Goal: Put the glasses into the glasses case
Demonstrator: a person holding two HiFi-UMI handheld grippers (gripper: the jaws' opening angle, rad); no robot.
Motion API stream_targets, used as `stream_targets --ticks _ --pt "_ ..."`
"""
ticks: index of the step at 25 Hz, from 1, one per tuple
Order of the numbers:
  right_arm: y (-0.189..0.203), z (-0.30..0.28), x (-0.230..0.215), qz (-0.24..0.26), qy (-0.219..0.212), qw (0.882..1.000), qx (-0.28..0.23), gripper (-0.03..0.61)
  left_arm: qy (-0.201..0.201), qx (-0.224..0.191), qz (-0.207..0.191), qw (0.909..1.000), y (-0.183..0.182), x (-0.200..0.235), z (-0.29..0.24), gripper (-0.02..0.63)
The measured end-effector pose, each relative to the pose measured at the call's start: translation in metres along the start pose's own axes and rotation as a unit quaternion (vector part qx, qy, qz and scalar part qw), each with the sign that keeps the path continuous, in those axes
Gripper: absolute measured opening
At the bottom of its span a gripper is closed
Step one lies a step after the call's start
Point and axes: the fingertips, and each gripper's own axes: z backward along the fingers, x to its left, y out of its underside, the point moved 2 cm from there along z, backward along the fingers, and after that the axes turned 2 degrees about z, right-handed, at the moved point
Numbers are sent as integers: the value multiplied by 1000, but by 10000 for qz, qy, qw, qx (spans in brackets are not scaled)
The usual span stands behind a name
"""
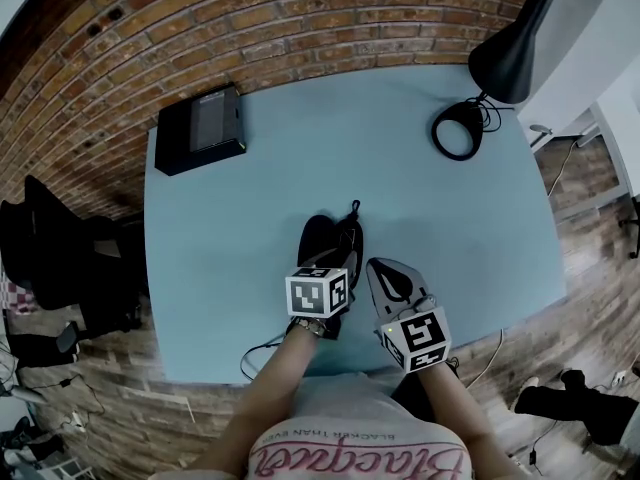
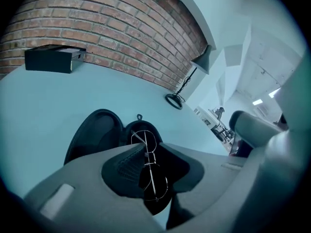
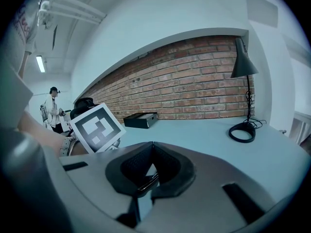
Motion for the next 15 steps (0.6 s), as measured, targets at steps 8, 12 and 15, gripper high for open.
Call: stream_targets --ticks 8,12,15 --pt "-11 6 8 108 45 9998 -150 11 176 -737 -299 9967 -28 -10 40 71" --pt "-20 12 17 198 43 9994 -298 11 251 -1344 -837 9871 -50 -22 75 71" --pt "-28 17 24 289 65 9987 -410 11 302 -1746 -1278 9758 -65 -34 102 69"
